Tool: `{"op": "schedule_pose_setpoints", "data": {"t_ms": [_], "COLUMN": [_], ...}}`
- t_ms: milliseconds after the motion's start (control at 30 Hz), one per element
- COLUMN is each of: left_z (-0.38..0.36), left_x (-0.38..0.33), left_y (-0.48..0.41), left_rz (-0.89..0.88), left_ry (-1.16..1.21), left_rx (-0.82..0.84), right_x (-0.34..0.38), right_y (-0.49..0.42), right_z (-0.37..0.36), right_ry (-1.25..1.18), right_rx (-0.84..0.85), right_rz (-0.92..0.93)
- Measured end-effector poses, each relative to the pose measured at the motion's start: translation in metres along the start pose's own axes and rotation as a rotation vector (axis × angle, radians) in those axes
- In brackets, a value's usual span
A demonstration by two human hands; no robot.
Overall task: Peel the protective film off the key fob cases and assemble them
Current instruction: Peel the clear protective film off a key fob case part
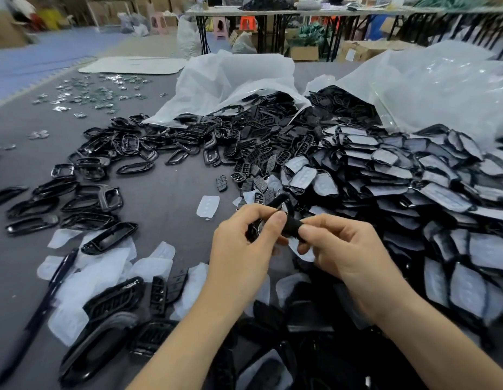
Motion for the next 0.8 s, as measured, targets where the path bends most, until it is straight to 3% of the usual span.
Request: {"op": "schedule_pose_setpoints", "data": {"t_ms": [267, 800], "left_z": [0.0016, 0.0019], "left_x": [-0.0027, -0.0008], "left_y": [-0.0016, -0.0019], "left_rz": [0.064, 0.097], "left_ry": [0.146, 0.153], "left_rx": [-0.018, -0.025], "right_x": [0.0029, 0.0012], "right_y": [-0.0002, -0.0025], "right_z": [0.0019, 0.0032], "right_ry": [-0.268, -0.259], "right_rx": [0.024, 0.0], "right_rz": [-0.073, -0.054]}}
Point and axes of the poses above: each hand's wrist, its own y-axis away from the middle knuckle, its own z-axis out of the back of the hand, x = y × z, the point moved 1 cm from there along -y, towards the middle knuckle, and after that the axes turned 7 degrees about y, right-handed, at the moved point
